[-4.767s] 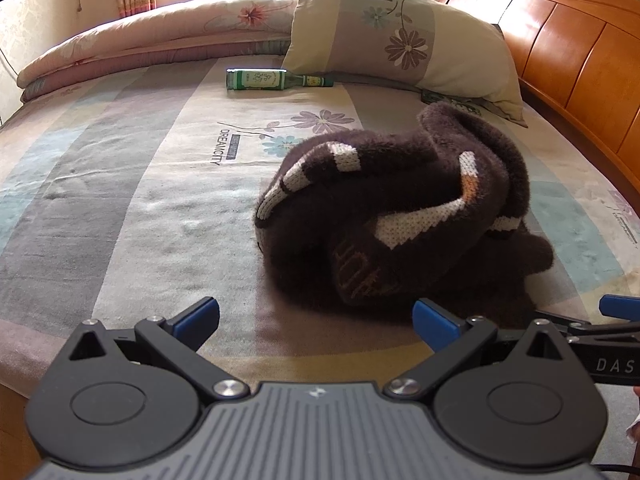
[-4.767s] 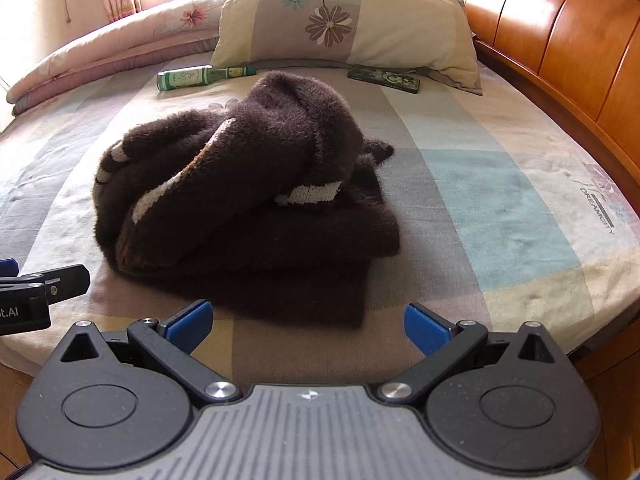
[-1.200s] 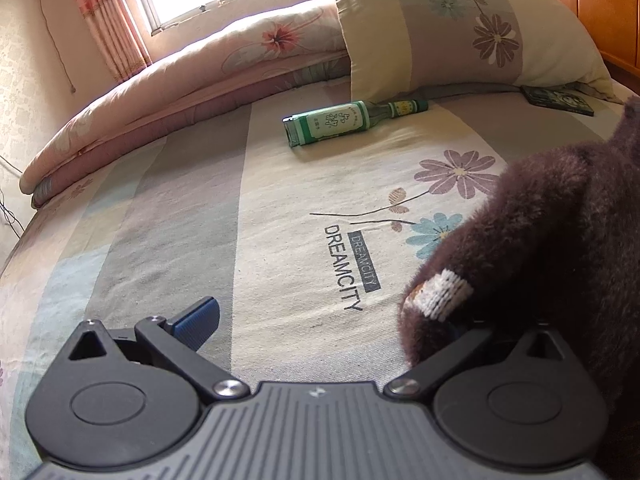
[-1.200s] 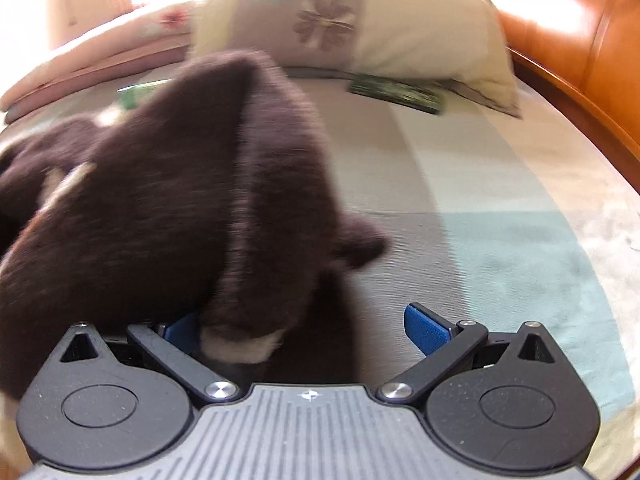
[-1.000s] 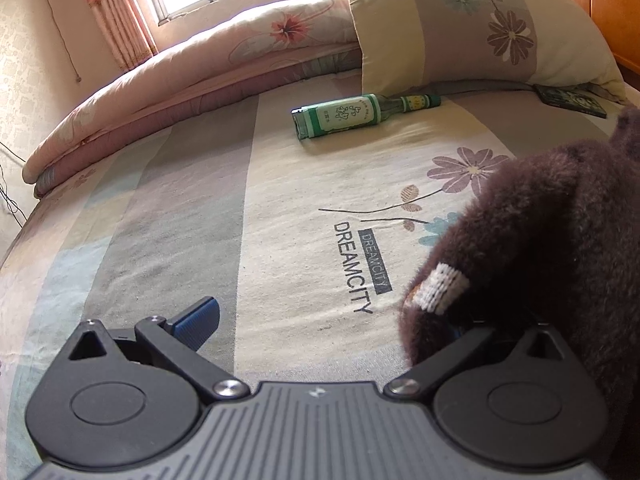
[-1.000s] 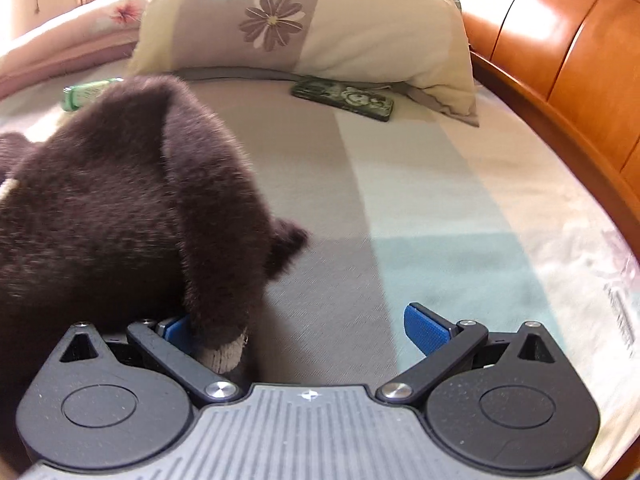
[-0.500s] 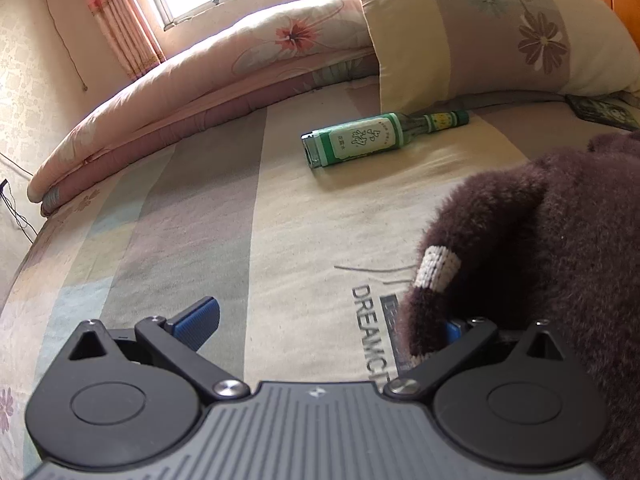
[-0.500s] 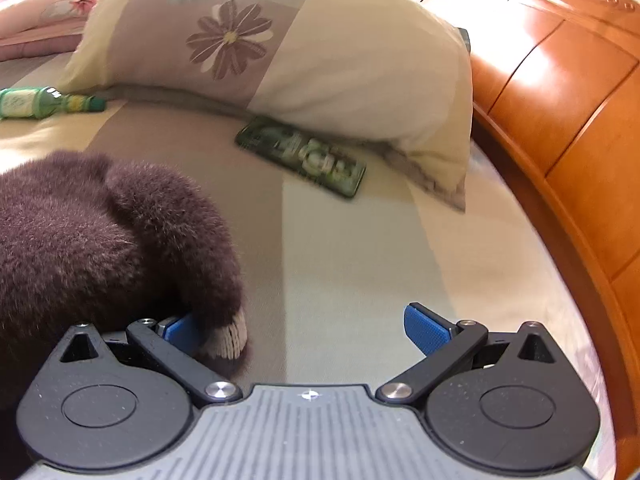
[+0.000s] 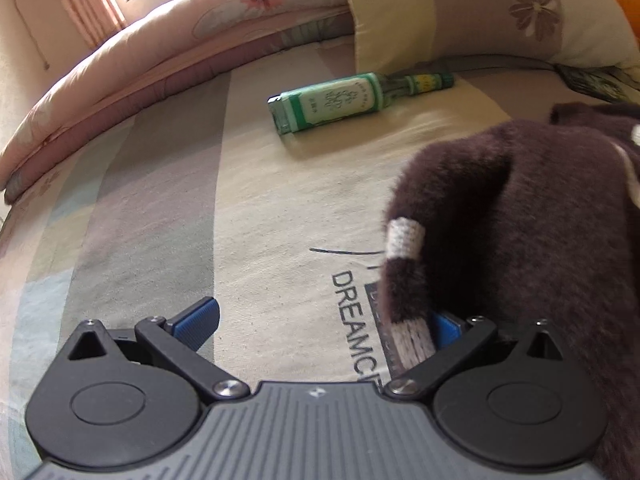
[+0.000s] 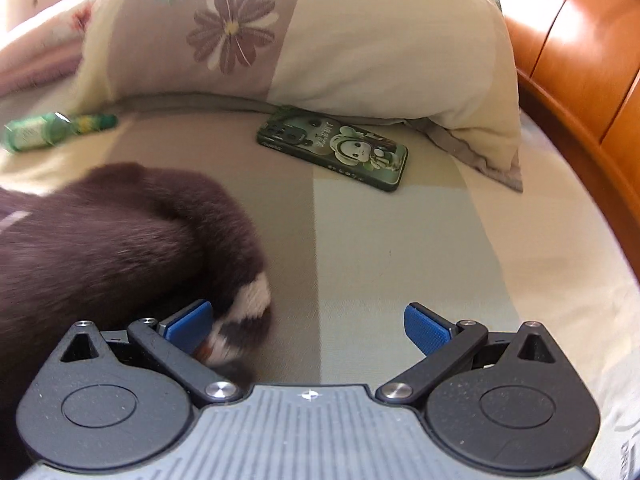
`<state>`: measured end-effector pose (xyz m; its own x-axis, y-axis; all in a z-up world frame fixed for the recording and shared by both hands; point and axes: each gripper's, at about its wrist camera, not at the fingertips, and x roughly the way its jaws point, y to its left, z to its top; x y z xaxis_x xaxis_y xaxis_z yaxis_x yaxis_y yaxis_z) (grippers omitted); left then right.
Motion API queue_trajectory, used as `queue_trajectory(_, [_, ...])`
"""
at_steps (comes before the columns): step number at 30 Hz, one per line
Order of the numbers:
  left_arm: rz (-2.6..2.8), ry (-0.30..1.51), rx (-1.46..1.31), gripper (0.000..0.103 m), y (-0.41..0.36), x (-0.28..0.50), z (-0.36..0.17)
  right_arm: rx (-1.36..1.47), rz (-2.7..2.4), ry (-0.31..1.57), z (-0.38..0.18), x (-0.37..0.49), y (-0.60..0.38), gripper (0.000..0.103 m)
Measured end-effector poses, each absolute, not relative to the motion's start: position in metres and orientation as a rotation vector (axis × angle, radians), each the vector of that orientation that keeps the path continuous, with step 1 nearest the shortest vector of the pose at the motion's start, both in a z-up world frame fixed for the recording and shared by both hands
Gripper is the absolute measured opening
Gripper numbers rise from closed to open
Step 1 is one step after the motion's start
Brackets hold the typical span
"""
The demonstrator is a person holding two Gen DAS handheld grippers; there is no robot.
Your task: Fold clothes
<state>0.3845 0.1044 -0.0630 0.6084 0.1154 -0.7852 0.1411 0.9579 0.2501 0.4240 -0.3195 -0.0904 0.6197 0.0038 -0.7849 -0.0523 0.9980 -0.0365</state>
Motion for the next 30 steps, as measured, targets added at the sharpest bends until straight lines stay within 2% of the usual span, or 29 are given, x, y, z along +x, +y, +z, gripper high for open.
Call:
queue_trajectory(8, [-0.123, 0.944, 0.266, 0.102, 0.101, 0.346, -0.055, 0.085, 0.237, 0.928, -0.049, 0.323, -0.301, 0.103])
queue_trajectory(18, [-0.199, 1.105, -0.044, 0.102, 0.114, 0.326, -0.099, 0.260, 0.348, 0.999, -0.073, 0.157, -0.242, 0.103])
queue_trajectory(27, [0.003, 1.015, 0.139, 0.103, 0.127, 0.327, -0.088, 0.320, 0.228, 0.991, -0.076, 0.106, -0.236, 0.103])
queue_trajectory(30, [0.022, 1.015, 0.107, 0.103, 0.141, 0.332, -0.082, 0.322, 0.187, 0.967, -0.071, 0.099, -0.244, 0.103])
